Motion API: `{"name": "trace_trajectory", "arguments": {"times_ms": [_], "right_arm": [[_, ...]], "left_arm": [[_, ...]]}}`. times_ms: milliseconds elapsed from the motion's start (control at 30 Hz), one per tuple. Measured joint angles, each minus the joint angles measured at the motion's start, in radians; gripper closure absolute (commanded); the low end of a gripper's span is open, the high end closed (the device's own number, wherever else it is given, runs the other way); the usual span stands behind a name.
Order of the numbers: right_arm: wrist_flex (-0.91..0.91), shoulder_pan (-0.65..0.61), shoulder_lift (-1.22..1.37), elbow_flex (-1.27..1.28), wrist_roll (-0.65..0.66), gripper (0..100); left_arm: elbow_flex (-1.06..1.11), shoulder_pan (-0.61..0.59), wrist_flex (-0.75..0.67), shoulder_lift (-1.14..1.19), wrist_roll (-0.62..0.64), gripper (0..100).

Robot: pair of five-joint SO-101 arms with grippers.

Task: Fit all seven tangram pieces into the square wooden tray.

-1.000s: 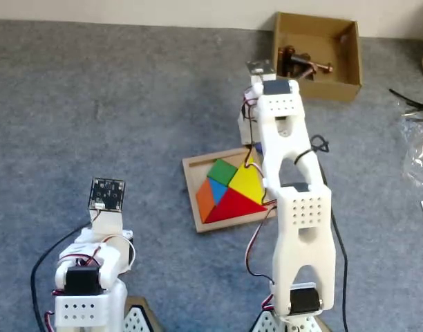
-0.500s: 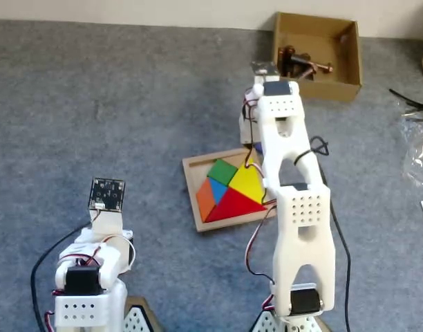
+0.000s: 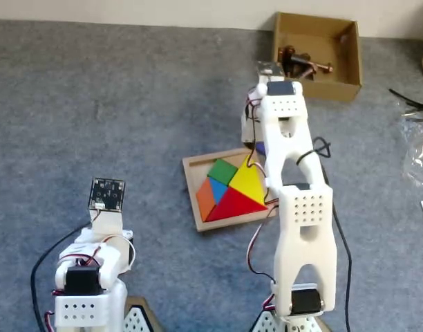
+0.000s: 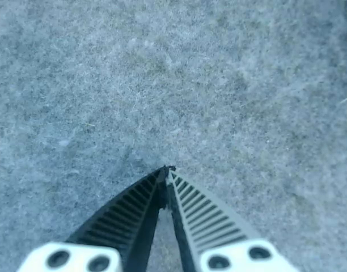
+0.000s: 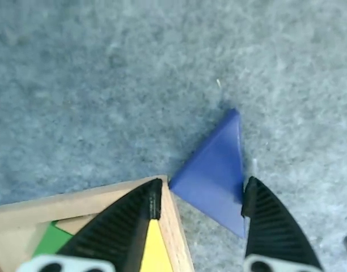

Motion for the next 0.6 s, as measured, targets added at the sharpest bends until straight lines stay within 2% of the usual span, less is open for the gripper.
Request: {"name": "trace_trajectory", "arguments": {"times_ms": [333, 600], "right_arm": [[0.003, 0.077, 0.017, -0.043, -0.002, 78.1], [0.026, 0.083, 0.018, -0.064, -0.002, 78.1]], "left_arm": [[0.0, 0.0, 0.0, 0.0, 0.0, 99], [0.0, 0.0, 0.0, 0.0, 0.0, 99]]}}
